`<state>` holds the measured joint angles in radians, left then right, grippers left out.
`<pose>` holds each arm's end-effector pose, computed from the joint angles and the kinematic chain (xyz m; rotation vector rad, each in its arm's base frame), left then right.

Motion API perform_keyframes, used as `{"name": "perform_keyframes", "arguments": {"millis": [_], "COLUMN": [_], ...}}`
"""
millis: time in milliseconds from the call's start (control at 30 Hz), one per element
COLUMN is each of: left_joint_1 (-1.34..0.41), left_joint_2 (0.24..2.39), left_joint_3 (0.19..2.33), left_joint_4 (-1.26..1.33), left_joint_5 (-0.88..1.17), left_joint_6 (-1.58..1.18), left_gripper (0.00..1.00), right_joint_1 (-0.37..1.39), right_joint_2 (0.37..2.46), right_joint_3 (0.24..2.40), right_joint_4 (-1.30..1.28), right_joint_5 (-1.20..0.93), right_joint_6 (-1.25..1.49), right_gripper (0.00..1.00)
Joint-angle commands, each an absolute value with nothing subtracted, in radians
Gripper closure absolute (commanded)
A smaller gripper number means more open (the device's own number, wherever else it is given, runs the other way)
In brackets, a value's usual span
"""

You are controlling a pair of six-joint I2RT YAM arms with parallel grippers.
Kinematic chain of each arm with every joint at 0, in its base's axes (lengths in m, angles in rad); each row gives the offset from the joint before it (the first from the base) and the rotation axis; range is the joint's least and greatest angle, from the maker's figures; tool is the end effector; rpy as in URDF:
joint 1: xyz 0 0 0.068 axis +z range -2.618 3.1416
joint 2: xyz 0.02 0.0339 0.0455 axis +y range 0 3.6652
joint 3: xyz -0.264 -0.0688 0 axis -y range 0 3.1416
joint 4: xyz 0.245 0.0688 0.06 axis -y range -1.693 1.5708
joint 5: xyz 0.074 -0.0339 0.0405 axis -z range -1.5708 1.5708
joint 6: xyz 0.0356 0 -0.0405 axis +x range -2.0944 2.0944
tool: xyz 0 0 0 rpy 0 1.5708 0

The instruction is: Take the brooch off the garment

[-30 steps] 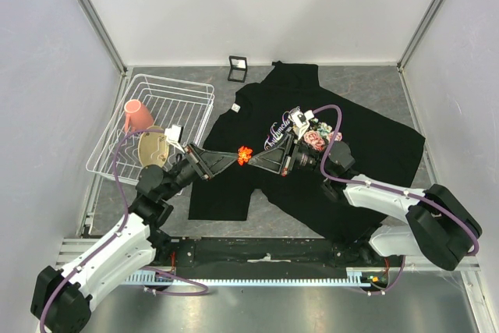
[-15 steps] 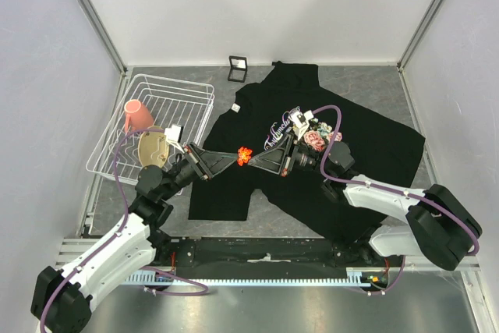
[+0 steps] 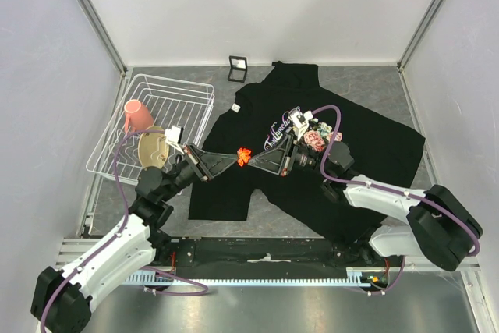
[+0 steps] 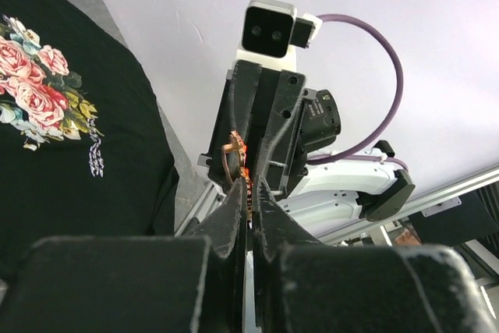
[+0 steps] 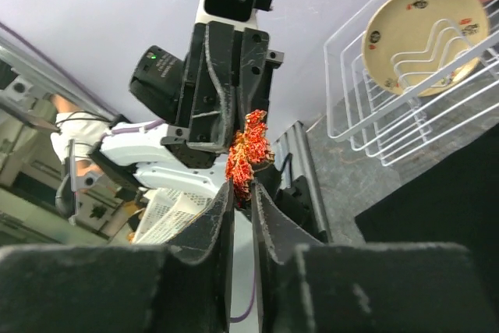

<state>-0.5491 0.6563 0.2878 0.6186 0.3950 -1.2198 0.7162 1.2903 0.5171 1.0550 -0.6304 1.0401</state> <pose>0.1332 -0.0976 0.2688 -0.1307 1.5675 -1.7103 0.1845 0.1884 0.2676 -0.3965 1.5698 1.8301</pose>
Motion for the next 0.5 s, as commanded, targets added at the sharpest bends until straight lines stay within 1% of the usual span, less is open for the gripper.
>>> {"name": "perform_keyframes", "arguments": {"millis": [0, 67, 100, 133, 167, 200, 233, 267, 367, 400, 467], "left_joint_1": [-0.545, -0.545, -0.543, -0.543, -0.542, -0.541, -0.540, -0.537, -0.534, -0.532, -0.528], "left_joint_2": [0.689, 0.725, 0.744, 0.762, 0.806, 0.831, 0.862, 0.903, 1.089, 1.198, 1.296], "left_joint_3": [0.313, 0.339, 0.344, 0.356, 0.359, 0.362, 0.374, 0.391, 0.506, 0.537, 0.619], "left_joint_4": [0.647, 0.626, 0.626, 0.626, 0.629, 0.676, 0.716, 0.738, 0.779, 0.788, 0.885], "left_joint_5": [0.373, 0.324, 0.298, 0.222, 0.178, 0.137, 0.067, 0.040, -0.078, -0.109, -0.166], "left_joint_6": [-1.178, -1.151, -1.123, -1.115, -1.112, -1.102, -1.094, -1.086, -1.051, -1.057, -1.033], "left_gripper": [0.98, 0.98, 0.98, 0.98, 0.98, 0.98, 0.98, 0.98, 0.98, 0.98, 0.98], "right_joint_1": [0.710, 0.693, 0.687, 0.674, 0.666, 0.657, 0.637, 0.629, 0.617, 0.615, 0.614], "right_joint_2": [1.235, 1.155, 1.125, 1.053, 1.020, 0.991, 0.944, 0.924, 0.882, 0.881, 0.884], "right_joint_3": [0.509, 0.509, 0.517, 0.520, 0.528, 0.552, 0.567, 0.578, 0.597, 0.603, 0.606], "right_joint_4": [0.956, 0.754, 0.671, 0.502, 0.414, 0.323, 0.181, 0.135, 0.052, 0.042, 0.029], "right_joint_5": [-0.533, -0.457, -0.357, -0.300, -0.243, -0.113, -0.068, -0.036, -0.017, -0.024, -0.061], "right_joint_6": [0.991, 0.938, 0.910, 0.850, 0.829, 0.807, 0.764, 0.731, 0.651, 0.638, 0.612], "right_gripper": [0.62, 0.48, 0.38, 0.34, 0.31, 0.25, 0.24, 0.23, 0.23, 0.23, 0.22]}}
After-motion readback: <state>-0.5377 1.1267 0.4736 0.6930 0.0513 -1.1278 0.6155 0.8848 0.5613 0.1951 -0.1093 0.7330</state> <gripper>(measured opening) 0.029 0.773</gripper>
